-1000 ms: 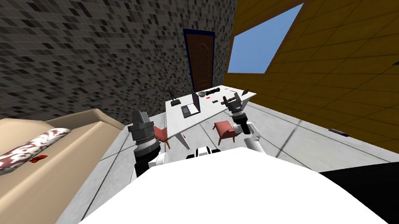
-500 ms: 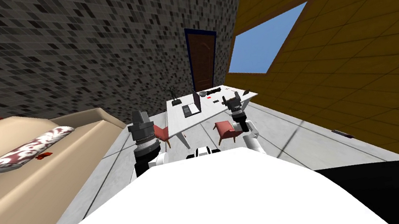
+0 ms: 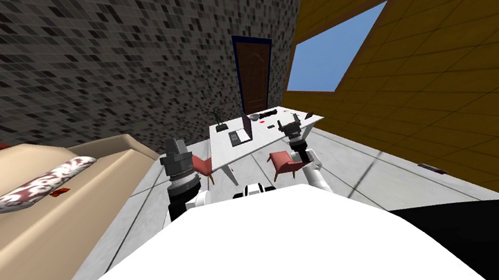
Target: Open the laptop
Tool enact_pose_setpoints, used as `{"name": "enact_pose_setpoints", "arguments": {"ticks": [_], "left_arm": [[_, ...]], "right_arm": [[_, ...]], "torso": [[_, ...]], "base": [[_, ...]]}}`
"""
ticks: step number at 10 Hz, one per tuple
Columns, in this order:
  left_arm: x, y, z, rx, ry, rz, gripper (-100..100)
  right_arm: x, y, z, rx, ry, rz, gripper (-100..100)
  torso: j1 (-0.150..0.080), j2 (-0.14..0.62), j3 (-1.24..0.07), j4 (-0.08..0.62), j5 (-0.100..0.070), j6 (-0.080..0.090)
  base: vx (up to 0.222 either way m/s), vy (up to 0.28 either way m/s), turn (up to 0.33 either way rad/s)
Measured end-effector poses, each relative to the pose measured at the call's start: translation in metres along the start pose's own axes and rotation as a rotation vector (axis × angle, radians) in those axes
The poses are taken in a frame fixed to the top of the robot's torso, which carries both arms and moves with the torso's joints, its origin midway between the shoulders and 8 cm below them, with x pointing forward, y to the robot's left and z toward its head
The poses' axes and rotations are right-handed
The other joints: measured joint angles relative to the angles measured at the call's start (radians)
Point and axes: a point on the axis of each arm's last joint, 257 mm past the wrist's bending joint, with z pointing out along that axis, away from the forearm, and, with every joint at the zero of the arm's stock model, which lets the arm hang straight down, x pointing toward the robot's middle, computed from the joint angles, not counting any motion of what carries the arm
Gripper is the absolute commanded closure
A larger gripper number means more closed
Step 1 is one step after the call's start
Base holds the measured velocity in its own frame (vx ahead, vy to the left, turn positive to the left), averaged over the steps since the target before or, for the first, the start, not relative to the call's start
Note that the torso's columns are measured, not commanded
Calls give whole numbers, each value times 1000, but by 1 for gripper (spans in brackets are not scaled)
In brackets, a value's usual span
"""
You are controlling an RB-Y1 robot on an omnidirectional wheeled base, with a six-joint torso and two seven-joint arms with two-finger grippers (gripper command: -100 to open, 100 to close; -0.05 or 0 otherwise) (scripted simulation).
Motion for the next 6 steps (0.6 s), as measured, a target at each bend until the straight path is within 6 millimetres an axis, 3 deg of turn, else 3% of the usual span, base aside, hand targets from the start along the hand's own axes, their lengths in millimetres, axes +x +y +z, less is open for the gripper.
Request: {"name": "enact_pose_setpoints", "arguments": {"ticks": [6], "left_arm": [[0, 0, 0, 0, 0, 0, 0]], "right_arm": [[21, -4, 7, -6, 25, -194, -100]], "torso": [[0, 0, 0, 0, 0, 0]], "base": [[-1, 22, 25]]}}
